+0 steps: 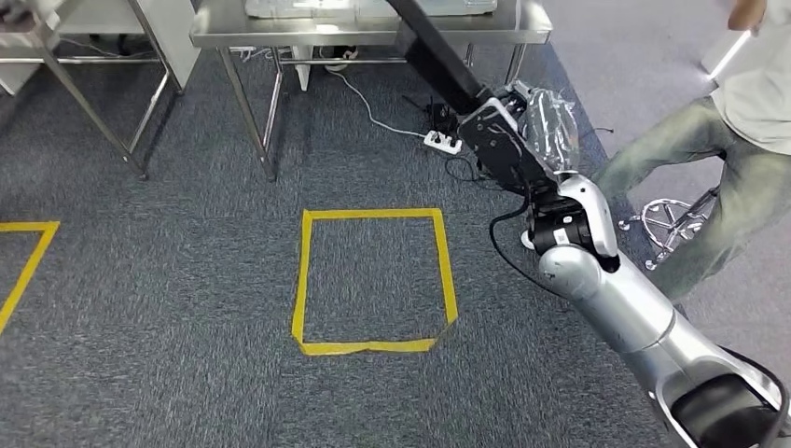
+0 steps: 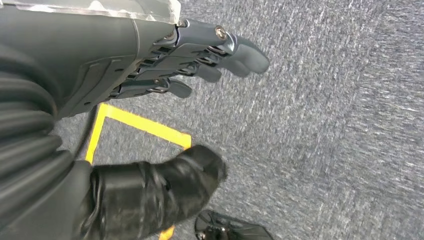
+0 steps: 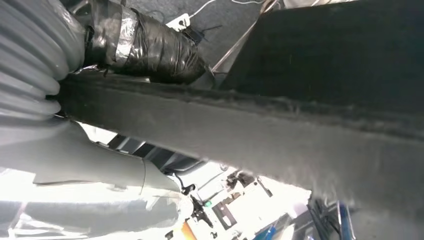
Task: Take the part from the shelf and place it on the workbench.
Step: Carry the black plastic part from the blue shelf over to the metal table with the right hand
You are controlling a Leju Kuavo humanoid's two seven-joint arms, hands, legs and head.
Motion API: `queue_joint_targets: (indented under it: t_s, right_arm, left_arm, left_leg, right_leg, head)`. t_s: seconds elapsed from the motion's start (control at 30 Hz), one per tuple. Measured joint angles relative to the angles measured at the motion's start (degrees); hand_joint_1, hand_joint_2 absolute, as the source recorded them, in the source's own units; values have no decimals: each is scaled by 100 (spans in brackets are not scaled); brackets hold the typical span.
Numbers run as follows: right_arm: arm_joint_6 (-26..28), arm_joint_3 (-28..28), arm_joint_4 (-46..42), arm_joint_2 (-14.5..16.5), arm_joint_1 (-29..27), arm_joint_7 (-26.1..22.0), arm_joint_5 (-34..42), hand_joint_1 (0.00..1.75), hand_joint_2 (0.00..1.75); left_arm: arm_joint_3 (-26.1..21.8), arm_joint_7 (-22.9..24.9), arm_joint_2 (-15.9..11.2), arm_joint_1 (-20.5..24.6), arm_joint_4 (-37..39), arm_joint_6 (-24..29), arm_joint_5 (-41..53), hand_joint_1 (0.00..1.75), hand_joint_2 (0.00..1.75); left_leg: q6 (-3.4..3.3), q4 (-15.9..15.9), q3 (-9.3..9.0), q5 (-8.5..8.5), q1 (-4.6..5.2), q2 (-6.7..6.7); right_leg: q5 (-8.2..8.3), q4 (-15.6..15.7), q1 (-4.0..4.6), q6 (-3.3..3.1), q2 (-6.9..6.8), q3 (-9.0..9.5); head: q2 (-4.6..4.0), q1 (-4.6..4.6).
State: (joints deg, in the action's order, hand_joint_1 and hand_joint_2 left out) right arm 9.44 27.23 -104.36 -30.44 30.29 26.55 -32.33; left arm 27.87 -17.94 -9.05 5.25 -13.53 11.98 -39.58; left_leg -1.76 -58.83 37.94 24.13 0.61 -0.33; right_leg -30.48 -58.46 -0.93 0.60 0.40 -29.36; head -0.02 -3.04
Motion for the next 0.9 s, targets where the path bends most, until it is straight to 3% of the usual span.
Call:
queue_joint_targets:
  t_s: [0.07, 0.1, 0.23, 0.27, 0.3, 0.4, 0.43, 0.47, 0.6, 0.63, 0.73, 0.77, 0.8, 0.83, 0.9]
  right_arm:
    - [1, 0, 1, -6, 1, 7, 0, 175, 175]
    - [1, -1, 1, -9, 9, 5, -1, 175, 175]
    - [-1, -2, 17, -10, 5, 3, -1, 175, 175]
    - [-1, -2, 29, -10, -10, 3, -1, 175, 175]
    - [-1, -2, 39, -10, -23, 4, -2, 175, 175]
    - [1, -2, 51, -10, -27, 7, -2, 175, 175]
    - [1, -2, 52, -10, -22, 11, 1, 175, 175]
    - [2, -3, 52, -10, -21, 18, 11, 175, 175]
    - [12, -6, 48, -12, -16, 40, 105, 175, 175]
    - [17, -8, 47, -12, -11, 36, 140, 175, 175]
    - [30, -11, 48, -10, -8, 22, 265, 175, 175]
    - [32, -11, 48, -10, -11, 20, 309, 175, 175]
    - [36, -11, 48, -10, -13, 18, 352, 175, 175]
    - [40, -11, 48, -10, -15, 17, 391, 175, 175]
    - [54, -11, 48, -10, -13, 18, 445, 175, 175]
  left_arm:
    - [0, -2, 0, -13, 0, -9, -2, 0, 175]
    - [0, -2, 1, -18, 0, -11, -2, 0, 175]
    - [0, -2, 3, -20, 1, -15, -2, 0, 175]
    - [0, -2, 6, -29, 1, -17, -2, 0, 175]
    - [0, -2, 8, -37, 1, -17, -2, 0, 175]
    - [0, -2, 11, -42, 1, -18, -2, 0, 175]
    - [0, -2, 11, -32, 1, -18, -2, 0, 175]
    - [0, -2, 11, -25, 1, -17, -3, 0, 175]
    - [0, -5, 13, -5, 1, -16, -4, 0, 175]
    - [0, -5, 14, 5, 1, -15, -5, 0, 175]
    - [0, -6, 17, 10, 1, -15, -11, 0, 175]
    - [0, -5, 19, -1, 1, -15, -15, 0, 175]
    - [0, -4, 20, -13, 1, -15, -22, 0, 175]
    - [0, -5, 21, -21, 1, -14, -32, 0, 175]
    - [0, -8, 16, -17, 1, -13, -49, 0, 175]
  left_leg:
    - [-45, 76, -99, 31, -18, -3]
    - [-74, 112, -166, 49, -26, -7]
    - [-146, 158, -377, 187, -20, -23]
    - [-148, 157, -444, 237, -16, -29]
    - [-148, 156, -523, 292, -12, -35]
    - [-117, 142, -757, 469, -4, -43]
    - [-89, 130, -790, 521, 3, -46]
    - [-58, 119, -807, 564, 8, -47]
    - [46, -92, -766, 650, 8, -40]
    - [85, -356, -617, 709, -5, -32]
    - [190, -1396, 80, 1027, -53, -11]
    - [200, -1533, 244, 1067, -61, -9]
    - [198, -1480, 319, 997, -64, -8]
    - [181, -1251, 307, 813, -63, -8]
    - [107, -502, 103, 289, -39, -6]
  right_leg:
    - [0, -110, 0, 38, -9, 0]
    - [-39, -303, -3, 47, -12, -88]
    - [-541, -1609, 15, 69, -16, -933]
    - [-565, -1701, 20, 71, -17, -1075]
    - [-453, -1595, 24, 67, -17, -1123]
    - [417, -544, 47, 16, -18, -932]
    - [608, -281, 58, -9, -19, -872]
    - [699, -145, 69, -33, -16, -845]
    - [648, -85, 49, -131, 2, -749]
    - [626, -79, 38, -154, 2, -712]
    - [531, -75, 31, -193, -6, -609]
    - [493, -76, 31, -194, -4, -565]
    - [452, -76, 33, -193, -1, -511]
    - [406, -77, 36, -189, 3, -447]
    - [320, -72, 46, -170, 4, -324]
  head:
    - [0, -13]
    - [0, -19]
    - [1, -31]
    - [1, -33]
    - [1, -33]
    - [0, -26]
    - [0, -21]
    - [0, -20]
    - [0, -19]
    - [0, -11]
    - [0, 5]
    - [0, 5]
    - [0, 7]
    - [0, 6]
    - [0, 3]
